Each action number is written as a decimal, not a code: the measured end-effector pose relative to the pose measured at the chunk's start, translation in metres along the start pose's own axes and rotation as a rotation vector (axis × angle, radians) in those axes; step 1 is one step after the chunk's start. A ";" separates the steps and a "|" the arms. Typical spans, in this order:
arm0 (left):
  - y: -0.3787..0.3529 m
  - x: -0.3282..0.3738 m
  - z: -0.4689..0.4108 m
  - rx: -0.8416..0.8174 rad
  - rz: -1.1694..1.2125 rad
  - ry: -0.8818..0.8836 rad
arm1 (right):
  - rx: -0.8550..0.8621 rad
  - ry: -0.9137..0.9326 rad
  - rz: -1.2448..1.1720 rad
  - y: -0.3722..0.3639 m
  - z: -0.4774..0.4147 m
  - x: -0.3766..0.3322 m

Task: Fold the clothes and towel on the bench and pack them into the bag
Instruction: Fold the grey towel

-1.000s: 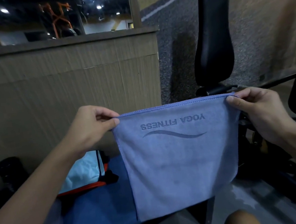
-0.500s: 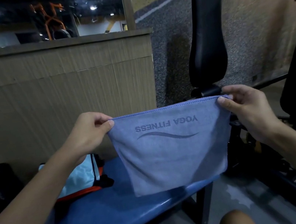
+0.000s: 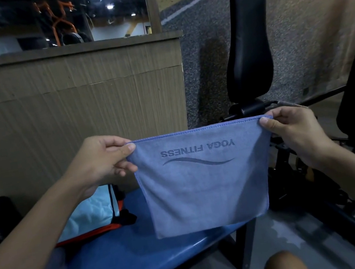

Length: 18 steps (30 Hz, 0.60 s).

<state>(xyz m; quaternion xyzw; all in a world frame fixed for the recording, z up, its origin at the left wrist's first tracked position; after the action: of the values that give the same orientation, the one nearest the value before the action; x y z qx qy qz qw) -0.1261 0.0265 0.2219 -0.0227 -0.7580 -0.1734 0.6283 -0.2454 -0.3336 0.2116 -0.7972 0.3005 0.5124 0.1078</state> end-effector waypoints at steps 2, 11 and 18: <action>0.000 -0.001 0.001 -0.016 0.059 0.023 | 0.006 0.002 0.024 0.002 -0.003 0.002; 0.000 -0.008 -0.003 -0.039 0.118 0.077 | -0.039 0.026 0.138 0.006 -0.002 0.003; -0.003 -0.031 -0.030 -0.095 0.105 0.204 | -0.180 -0.146 0.119 -0.013 -0.017 0.036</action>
<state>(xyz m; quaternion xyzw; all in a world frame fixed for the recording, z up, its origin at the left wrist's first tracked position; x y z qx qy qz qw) -0.0925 0.0202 0.1962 -0.0744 -0.6788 -0.1776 0.7086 -0.2148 -0.3445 0.1859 -0.7449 0.2914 0.5996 0.0270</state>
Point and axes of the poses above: each hand's wrist, its own z-axis away from the middle knuckle, its own y-axis out of the back of the hand, x = y × z, the point moved 5 cm from there along -z, towards the middle knuckle, and after that the axes turned 1 degree about x, right-handed, at the moved point
